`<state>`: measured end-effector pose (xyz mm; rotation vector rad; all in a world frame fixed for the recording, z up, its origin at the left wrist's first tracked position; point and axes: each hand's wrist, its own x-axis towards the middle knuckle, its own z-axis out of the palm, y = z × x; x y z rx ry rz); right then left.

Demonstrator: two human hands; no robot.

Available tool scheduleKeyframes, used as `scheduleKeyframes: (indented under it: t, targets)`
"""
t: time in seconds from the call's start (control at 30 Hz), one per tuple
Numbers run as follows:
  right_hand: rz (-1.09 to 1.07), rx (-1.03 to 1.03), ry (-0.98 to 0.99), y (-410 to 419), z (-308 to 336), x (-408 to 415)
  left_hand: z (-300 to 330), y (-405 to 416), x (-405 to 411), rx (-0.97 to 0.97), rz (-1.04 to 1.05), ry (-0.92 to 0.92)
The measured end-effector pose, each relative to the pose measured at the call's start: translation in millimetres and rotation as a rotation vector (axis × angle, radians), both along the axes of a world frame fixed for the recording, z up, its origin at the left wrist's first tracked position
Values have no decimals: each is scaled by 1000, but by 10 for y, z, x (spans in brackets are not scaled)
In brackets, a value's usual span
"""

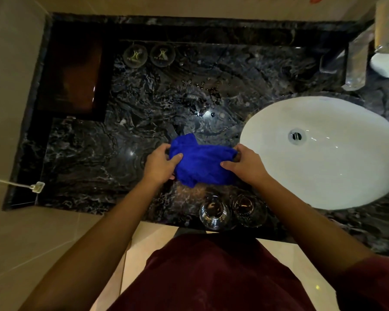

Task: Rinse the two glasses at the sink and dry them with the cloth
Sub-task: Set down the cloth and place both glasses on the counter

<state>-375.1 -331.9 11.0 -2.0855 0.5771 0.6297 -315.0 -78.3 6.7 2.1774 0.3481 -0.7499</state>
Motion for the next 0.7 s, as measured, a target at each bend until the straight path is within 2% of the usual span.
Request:
scheduleKeyframes:
  t: [0.13,0.23,0.3,0.4,0.47,0.53,0.7]
  targets:
    - [99,-153,-50,-1,27,-42,20,31,-26,176,-103,-120]
    - [100,-216,-161,-6,63,-96,70,38,-70,282,-156,-303]
    - [135,-254,-262,-34,63,-133,89,67,-101,271,-205,-453]
    - [409,-314,-371,-71,30,-174,26,142,-162,274,-492,-603]
    - [631,-363,-362,-80,-26,-182,-49,194,-192,323,-676,-609]
    - [763,-412,-304,-105,-81,-173,-107,234,-221,349,-762,-562]
    - [843,-440,-285,-207,-117,-145,-154,299,-233,399,-809,-514]
